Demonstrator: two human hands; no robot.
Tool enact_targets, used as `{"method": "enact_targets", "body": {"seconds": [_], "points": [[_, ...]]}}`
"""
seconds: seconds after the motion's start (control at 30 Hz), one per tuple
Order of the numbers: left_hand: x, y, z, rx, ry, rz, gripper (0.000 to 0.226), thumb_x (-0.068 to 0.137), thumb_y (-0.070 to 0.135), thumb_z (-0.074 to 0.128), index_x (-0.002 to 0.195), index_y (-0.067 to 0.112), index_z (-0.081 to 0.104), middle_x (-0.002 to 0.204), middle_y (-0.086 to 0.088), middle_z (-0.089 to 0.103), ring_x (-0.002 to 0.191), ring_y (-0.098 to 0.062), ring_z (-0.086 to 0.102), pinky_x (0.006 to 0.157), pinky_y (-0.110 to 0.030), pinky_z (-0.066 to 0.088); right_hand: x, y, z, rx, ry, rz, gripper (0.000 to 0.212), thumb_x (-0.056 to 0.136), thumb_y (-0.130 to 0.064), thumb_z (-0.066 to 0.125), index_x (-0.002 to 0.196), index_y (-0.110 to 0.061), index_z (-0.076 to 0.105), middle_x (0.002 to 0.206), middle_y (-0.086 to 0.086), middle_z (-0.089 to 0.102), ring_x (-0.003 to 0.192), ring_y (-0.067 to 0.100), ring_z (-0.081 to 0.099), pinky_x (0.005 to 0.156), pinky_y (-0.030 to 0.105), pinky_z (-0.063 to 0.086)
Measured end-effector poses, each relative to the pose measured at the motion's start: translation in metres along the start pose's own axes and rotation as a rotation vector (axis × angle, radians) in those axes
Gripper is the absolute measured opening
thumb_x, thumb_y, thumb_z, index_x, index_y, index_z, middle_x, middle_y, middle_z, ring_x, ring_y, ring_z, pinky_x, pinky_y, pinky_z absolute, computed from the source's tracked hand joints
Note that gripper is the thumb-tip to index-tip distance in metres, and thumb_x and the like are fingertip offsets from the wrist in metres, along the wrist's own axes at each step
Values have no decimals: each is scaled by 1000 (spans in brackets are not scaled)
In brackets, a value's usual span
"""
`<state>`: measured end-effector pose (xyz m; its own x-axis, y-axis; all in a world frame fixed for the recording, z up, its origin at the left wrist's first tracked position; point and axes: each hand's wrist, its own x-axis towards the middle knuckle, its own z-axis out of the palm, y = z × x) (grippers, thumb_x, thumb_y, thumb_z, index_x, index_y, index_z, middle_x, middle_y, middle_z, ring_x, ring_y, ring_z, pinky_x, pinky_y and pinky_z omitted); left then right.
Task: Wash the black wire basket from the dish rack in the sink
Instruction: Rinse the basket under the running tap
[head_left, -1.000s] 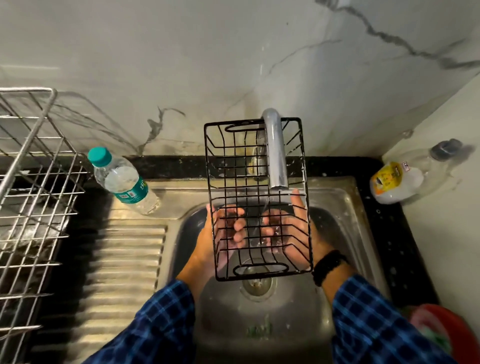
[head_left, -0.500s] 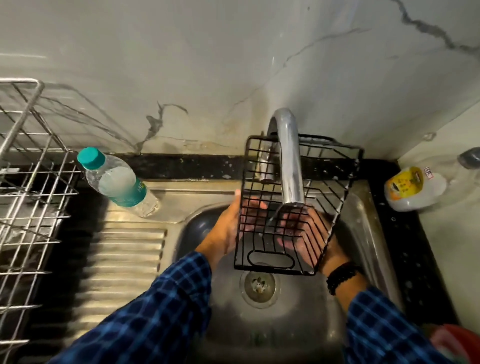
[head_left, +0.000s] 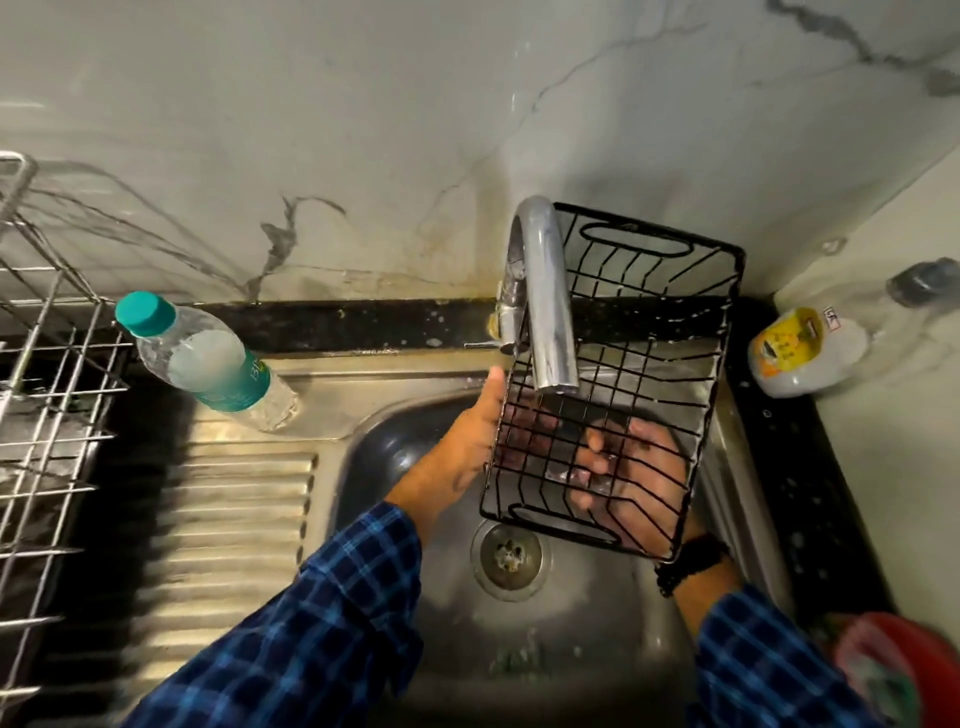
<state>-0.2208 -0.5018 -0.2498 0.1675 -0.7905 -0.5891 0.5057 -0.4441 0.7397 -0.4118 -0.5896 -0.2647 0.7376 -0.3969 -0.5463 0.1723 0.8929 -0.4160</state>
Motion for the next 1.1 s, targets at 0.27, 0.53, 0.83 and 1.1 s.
{"method": "enact_targets", "body": {"seconds": [0.27,0.53,0.83,1.1], "points": [[-22,-5,-6,-56,71,56,78,104,55,18,85,15,82,86,-7,78,82,-23,71,98,-46,49,-4,23,0,-193,209,-124,44,105,-27,37,125,6,58,128,35,58,112,45,63,81,55,60],[-47,-42,-17,107,241,230,42,112,13,31,104,27,70,91,18,77,88,2,72,80,-17,57,15,34,-11,-332,304,-165,52,101,-50,40,109,-7,69,102,16,70,80,19,69,71,34,60],[-38,0,-40,-331,325,133,35,104,35,41,104,16,70,97,-8,73,87,-25,67,86,-41,52,93,16,-15,-564,314,-211,43,104,-47,41,128,-18,62,131,17,60,93,14,65,69,25,56],[-38,-16,-62,-413,349,156,43,108,29,31,90,14,68,68,2,73,63,-15,70,60,-29,58,60,16,64,-497,151,88,57,94,-54,39,111,-7,66,94,10,67,81,20,61,71,31,43]]}}
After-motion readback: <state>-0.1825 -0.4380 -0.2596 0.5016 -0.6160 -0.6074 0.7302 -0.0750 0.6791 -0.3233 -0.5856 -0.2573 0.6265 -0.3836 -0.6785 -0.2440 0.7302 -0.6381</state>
